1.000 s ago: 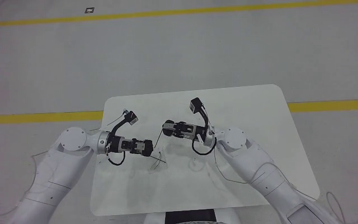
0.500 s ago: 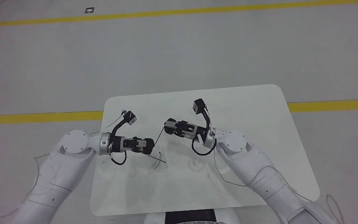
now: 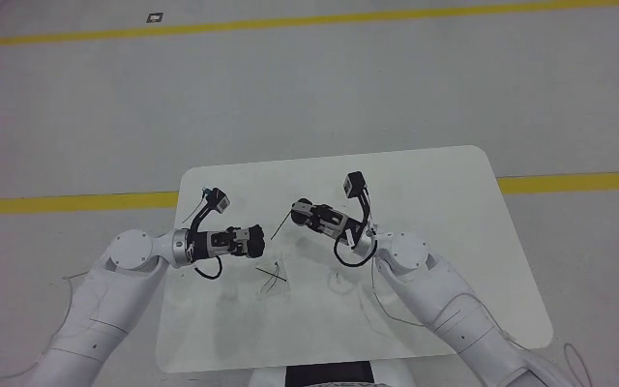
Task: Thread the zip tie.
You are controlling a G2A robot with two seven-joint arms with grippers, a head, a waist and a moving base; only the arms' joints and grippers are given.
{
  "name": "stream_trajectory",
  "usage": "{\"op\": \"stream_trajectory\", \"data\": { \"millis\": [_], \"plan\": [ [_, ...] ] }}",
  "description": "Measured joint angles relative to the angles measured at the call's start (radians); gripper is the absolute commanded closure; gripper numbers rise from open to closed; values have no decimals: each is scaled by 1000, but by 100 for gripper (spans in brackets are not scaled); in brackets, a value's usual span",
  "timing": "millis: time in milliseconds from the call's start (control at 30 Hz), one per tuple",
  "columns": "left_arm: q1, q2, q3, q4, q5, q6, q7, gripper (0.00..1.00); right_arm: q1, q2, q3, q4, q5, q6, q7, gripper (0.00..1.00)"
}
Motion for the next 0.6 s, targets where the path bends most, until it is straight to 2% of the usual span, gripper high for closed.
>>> {"op": "stream_trajectory", "data": {
  "millis": [133, 300, 433, 500, 600],
  "plan": [
    [10, -5, 14, -5, 17, -1, 62, 0, -16, -6, -6, -12, 15, 1, -53, 100],
    [23, -19, 18, -13, 22, -1, 149, 0, -34, -28, -36, -4, 74, -46, -170, 100],
    [28, -36, 19, -11, 24, -1, 231, 0, -40, -49, -69, 14, 99, -77, -259, 100],
    [27, -42, 20, -11, 28, -1, 254, 0, -40, -53, -75, 18, 102, -82, -276, 100],
    [26, -43, 20, -12, 31, -1, 257, 0, -40, -53, -75, 18, 101, -82, -274, 100]
  ]
}}
